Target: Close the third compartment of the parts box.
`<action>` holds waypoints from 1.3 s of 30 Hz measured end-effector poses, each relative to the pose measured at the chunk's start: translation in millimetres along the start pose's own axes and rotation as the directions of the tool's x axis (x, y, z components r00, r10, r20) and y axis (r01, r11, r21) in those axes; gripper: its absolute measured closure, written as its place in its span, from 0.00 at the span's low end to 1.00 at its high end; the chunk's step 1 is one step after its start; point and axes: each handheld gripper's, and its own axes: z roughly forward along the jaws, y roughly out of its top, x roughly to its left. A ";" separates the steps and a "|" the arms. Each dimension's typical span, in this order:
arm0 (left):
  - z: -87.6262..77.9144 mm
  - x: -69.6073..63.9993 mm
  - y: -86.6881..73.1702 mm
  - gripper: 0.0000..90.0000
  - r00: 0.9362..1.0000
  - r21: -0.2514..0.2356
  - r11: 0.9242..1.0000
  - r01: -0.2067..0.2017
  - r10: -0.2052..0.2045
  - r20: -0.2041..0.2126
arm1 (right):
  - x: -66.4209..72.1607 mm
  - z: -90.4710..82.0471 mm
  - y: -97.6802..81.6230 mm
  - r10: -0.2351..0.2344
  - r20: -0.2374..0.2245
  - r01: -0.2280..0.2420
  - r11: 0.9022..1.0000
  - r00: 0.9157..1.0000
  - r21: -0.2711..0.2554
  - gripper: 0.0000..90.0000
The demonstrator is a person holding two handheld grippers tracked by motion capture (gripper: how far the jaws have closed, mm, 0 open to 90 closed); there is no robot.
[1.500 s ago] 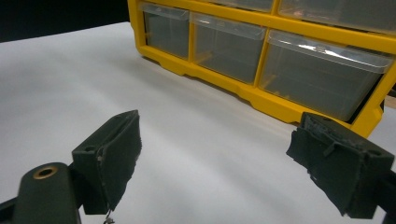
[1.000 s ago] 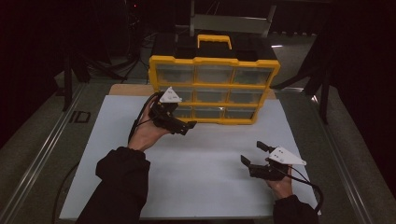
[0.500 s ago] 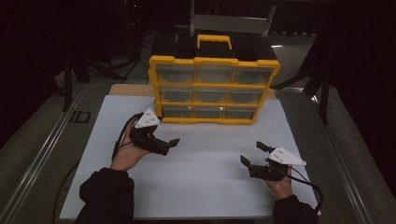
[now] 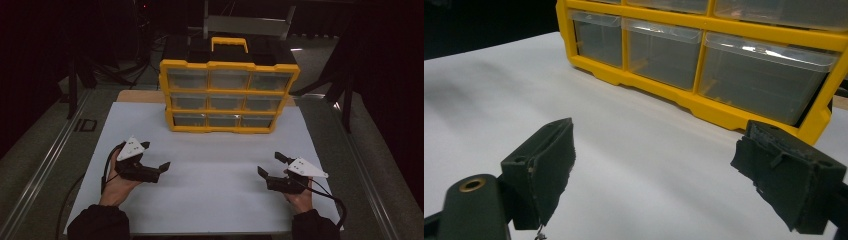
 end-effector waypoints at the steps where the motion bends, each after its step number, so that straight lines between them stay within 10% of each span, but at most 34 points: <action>1: -2.9 0.7 -4.3 0.03 1.000 -0.007 1.000 0.003 -0.003 -0.011 | 0.1 -0.1 -0.1 -0.003 0.000 0.003 1.000 1.000 0.003 0.16; 20: -37.5 5.3 -48.4 0.01 0.995 -0.160 0.983 0.088 -0.095 -0.038 | 7.3 -5.4 -2.0 -0.004 -0.031 0.003 1.000 1.000 -0.019 0.10; 39: -36.3 8.1 -54.6 0.01 0.990 -0.161 0.980 0.114 -0.126 -0.067 | 12.8 -6.6 -3.6 -0.028 -0.042 0.028 1.000 0.999 -0.007 0.10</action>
